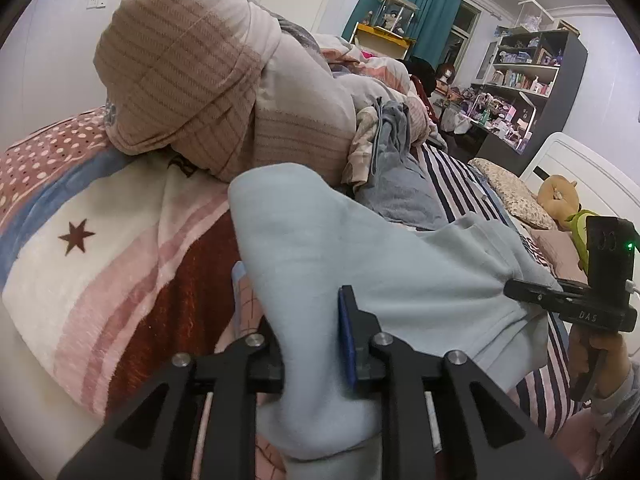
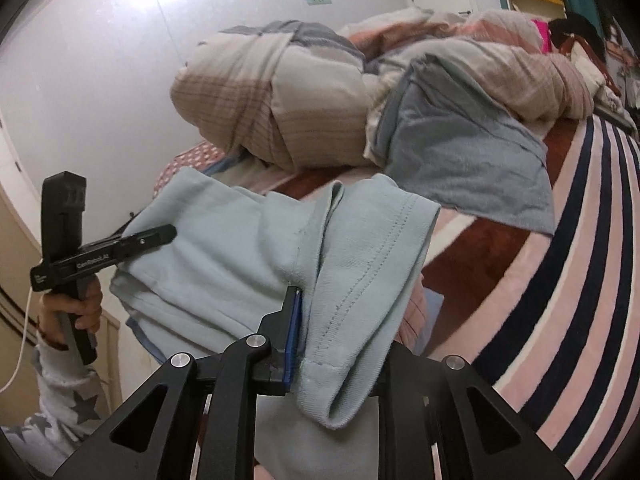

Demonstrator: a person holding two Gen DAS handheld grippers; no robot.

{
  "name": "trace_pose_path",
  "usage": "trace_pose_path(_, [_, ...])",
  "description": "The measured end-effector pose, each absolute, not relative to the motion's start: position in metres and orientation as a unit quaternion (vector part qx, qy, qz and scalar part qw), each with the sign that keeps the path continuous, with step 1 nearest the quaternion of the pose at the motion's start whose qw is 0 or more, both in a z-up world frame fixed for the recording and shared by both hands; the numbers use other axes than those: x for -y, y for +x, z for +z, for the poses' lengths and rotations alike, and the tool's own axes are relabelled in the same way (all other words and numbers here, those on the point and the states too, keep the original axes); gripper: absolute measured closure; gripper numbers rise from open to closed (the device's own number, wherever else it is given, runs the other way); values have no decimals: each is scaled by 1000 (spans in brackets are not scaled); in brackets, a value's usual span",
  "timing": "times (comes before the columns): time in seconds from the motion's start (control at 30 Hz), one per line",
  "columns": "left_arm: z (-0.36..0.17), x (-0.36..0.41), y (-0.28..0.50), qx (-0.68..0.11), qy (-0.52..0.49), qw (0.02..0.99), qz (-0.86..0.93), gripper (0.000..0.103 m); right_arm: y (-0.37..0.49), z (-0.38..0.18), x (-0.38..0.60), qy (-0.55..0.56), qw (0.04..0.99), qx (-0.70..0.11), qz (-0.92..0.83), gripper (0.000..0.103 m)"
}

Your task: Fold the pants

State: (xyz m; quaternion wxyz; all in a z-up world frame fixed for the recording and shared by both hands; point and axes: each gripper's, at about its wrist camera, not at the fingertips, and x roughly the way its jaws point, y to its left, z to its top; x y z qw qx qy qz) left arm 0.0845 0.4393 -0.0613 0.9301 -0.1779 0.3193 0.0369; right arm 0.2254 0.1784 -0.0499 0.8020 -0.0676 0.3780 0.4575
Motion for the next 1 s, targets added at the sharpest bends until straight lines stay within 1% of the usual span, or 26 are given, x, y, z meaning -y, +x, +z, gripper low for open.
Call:
trace_pose_path(0.07, [-61, -438, 83, -320, -175, 930, 38, 84, 225, -52, -177, -69, 803, -379, 455, 89])
trace_pose_path(0.1, [-59, -436, 82, -318, -172, 931, 42, 82, 224, -51, -176, -71, 802, -380, 455, 88])
trace_pose_path(0.17, [-56, -433, 79, -318, -159, 933, 53, 74, 223, -49, -176, -73, 803, -380, 453, 85])
trace_pose_path(0.2, [-55, -432, 79, -317, -152, 934, 61, 67, 223, -48, -176, -73, 804, -379, 453, 83])
trace_pose_path(0.23, [-54, -431, 77, -316, -147, 935, 68, 64, 222, -47, -175, -73, 805, -379, 451, 82])
trace_pose_path(0.33, [-52, -430, 72, -316, -142, 935, 74, 63, 219, -45, -173, -78, 807, -376, 449, 80])
trace_pose_path(0.37, [-51, -427, 69, -315, -136, 936, 80, 61, 217, -45, -172, -81, 808, -374, 448, 78])
trace_pose_path(0.43, [-48, -424, 66, -311, -127, 938, 89, 53, 214, -44, -168, -84, 809, -371, 448, 71])
trace_pose_path(0.47, [-46, -422, 64, -309, -124, 938, 93, 53, 212, -44, -167, -86, 809, -369, 449, 68])
trace_pose_path(0.57, [-39, -416, 58, -305, -118, 940, 97, 53, 206, -42, -164, -95, 810, -367, 448, 66])
trace_pose_path(0.63, [-32, -409, 53, -301, -108, 942, 103, 49, 202, -38, -159, -93, 810, -364, 450, 63])
trace_pose_path(0.7, [-24, -400, 47, -294, -98, 944, 109, 46, 196, -33, -151, -87, 810, -360, 455, 57])
trace_pose_path(0.8, [-11, -382, 36, -285, -90, 949, 105, 46, 183, -25, -135, -85, 812, -350, 459, 52])
trace_pose_path(0.83, [-7, -373, 32, -282, -86, 950, 104, 44, 178, -22, -130, -85, 814, -346, 460, 50])
trace_pose_path(0.9, [2, -355, 27, -275, -73, 953, 103, 40, 166, -17, -116, -86, 817, -337, 461, 42])
trace_pose_path(1.0, [13, -319, 18, -262, -62, 958, 94, 36, 148, -8, -92, -87, 824, -320, 460, 35])
